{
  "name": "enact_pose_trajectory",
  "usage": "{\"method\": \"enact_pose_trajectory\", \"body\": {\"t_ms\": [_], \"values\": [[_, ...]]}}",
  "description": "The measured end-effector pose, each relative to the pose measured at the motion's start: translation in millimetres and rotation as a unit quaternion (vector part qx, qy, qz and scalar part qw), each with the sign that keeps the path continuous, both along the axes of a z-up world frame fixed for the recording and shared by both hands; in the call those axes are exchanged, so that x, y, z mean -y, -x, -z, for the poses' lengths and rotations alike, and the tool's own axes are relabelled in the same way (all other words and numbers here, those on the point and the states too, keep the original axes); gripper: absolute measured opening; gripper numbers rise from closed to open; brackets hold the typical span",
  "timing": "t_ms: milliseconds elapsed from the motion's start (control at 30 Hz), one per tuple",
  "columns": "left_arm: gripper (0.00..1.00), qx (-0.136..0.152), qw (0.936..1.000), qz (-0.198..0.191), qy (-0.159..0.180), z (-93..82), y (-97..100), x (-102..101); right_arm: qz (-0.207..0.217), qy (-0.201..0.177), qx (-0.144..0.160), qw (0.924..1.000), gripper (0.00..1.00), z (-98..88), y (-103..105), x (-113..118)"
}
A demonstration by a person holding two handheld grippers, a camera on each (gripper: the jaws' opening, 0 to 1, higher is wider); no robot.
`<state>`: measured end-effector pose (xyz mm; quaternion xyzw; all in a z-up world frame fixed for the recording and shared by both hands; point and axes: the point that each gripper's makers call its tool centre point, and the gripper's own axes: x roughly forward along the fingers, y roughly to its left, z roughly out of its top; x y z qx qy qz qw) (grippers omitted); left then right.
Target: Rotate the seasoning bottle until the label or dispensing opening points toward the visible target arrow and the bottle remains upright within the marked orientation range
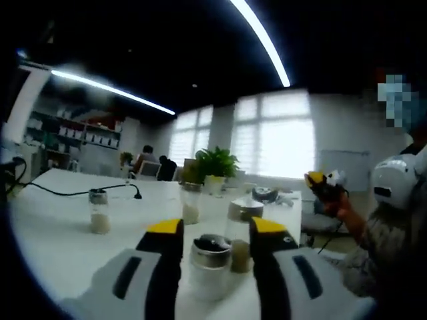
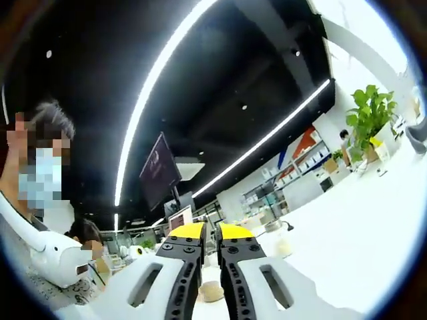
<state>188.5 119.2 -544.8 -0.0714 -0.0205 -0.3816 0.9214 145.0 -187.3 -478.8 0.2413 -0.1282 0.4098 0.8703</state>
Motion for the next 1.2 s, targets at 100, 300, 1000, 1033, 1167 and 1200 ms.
{"method": "enact_pose_trajectory", "body": {"t_ms": [100,300,1000,1033,1167,1200], "values": [[0.42,0.005,0.9996,-0.027,-0.004,3.7,-5.8,-2.1,0.016,0.010,0.005,0.9998,0.01,0.3,-1.1,-1.6],[0.42,0.028,0.9936,-0.103,0.036,-4.6,-8.3,-13.7,0.020,0.024,-0.001,0.9995,0.06,7.0,-5.0,-7.2],[0.47,0.051,0.9772,-0.198,-0.058,13.0,-11.7,2.4,0.024,0.007,-0.019,0.9995,0.02,8.5,-6.8,-0.1],[0.45,0.051,0.9771,-0.198,-0.058,14.7,-11.9,3.8,0.024,0.007,-0.022,0.9994,0.02,9.4,-7.3,0.2],[0.39,0.055,0.9784,-0.190,-0.061,16.5,-10.9,10.0,0.024,0.007,-0.028,0.9993,0.02,11.5,-8.5,1.1],[0.39,0.056,0.9788,-0.187,-0.061,16.6,-11.0,10.9,0.025,0.006,-0.030,0.9992,0.02,12.1,-8.9,1.2]]}}
